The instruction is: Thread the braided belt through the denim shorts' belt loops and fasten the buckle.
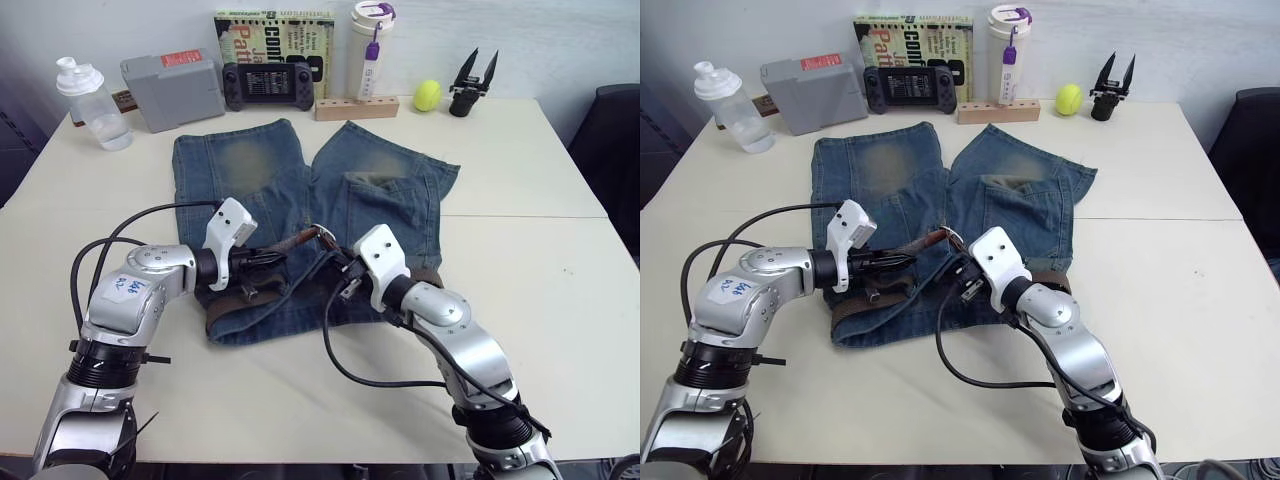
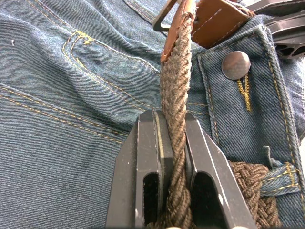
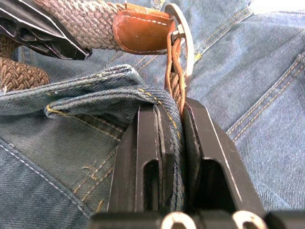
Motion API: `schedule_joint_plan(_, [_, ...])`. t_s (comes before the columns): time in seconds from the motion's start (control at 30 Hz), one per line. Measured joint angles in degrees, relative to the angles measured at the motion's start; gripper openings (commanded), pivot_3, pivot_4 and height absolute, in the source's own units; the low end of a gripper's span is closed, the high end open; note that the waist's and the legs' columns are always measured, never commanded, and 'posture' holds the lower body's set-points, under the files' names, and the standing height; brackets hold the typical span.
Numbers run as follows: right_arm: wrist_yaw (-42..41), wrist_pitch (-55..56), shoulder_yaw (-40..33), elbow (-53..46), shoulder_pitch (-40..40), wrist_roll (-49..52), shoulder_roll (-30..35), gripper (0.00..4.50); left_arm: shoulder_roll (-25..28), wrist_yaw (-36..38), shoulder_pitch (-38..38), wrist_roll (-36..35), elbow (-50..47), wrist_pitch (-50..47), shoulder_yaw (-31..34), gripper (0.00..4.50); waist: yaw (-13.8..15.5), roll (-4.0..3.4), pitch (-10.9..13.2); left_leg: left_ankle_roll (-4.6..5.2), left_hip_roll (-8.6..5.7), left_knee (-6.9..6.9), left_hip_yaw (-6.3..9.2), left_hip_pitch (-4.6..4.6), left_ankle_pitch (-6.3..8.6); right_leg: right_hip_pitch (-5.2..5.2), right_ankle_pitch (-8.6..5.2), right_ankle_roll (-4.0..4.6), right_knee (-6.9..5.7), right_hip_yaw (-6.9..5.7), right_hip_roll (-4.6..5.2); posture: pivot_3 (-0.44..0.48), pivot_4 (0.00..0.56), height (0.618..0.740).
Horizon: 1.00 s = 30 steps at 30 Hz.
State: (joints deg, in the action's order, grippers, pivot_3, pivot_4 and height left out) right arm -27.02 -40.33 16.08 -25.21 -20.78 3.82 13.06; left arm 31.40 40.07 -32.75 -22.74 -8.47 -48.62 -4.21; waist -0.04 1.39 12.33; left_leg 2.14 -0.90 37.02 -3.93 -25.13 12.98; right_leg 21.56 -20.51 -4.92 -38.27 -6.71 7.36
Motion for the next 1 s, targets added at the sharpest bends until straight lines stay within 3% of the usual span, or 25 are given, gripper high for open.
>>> schedule_joint_plan(0.37, [-2.9,3.7,-0.4,0.6,0.4,-0.2,5.5,0.01,-2.8,1.0,-5.7,5.4,1.2,1.8,-8.1,0.0,0.2,0.01,0.0,0.0,-0.01,0.01,-0.01,0.0,0.0,-0.02,0.0,0.0,0.02,-0.02,0.01,0.0,0.15,0.697])
schedule_joint_plan(0.6, [-12.9,9.1,-1.4,0.4,3.0,4.0,13.6,3.21,-3.1,2.6,-6.3,6.0,2.5,3.8,-8.1,0.0,0.2,0.01,0.0,0.02,0.0,0.03,0.02,0.0,-0.01,-0.07,0.0,0.0,0.21,-0.06,0.01,0.0,0.15,0.697])
schedule_joint_plan(0.7, [-15.9,9.8,-2.6,0.4,3.0,5.5,16.1,4.32,-2.8,2.6,-6.3,6.3,2.5,4.3,-8.1,0.0,0.1,0.01,0.0,0.02,0.01,0.04,0.02,0.0,-0.01,-0.07,0.0,0.0,0.27,-0.06,0.02,0.0,0.15,0.697])
schedule_joint_plan(0.83, [-22.8,13.9,-7.9,1.2,-2.8,7.7,24.1,4.42,-2.1,2.8,-6.3,8.2,2.5,6.1,-8.9,0.0,0.3,0.01,0.0,0.04,0.0,0.07,0.03,0.02,-0.01,-0.11,0.0,0.0,0.3,-0.1,0.04,0.0,0.15,0.697])
schedule_joint_plan(1.0, [-27.3,23.0,-6.9,9.5,-10.3,4.0,28.8,4.42,-2.0,3.8,-6.8,10.9,2.5,8.6,-11.8,0.0,0.4,0.01,0.0,0.06,-0.01,0.1,0.0,0.01,-0.02,-0.12,0.01,-0.01,0.3,-0.1,0.06,0.0,0.15,0.697])
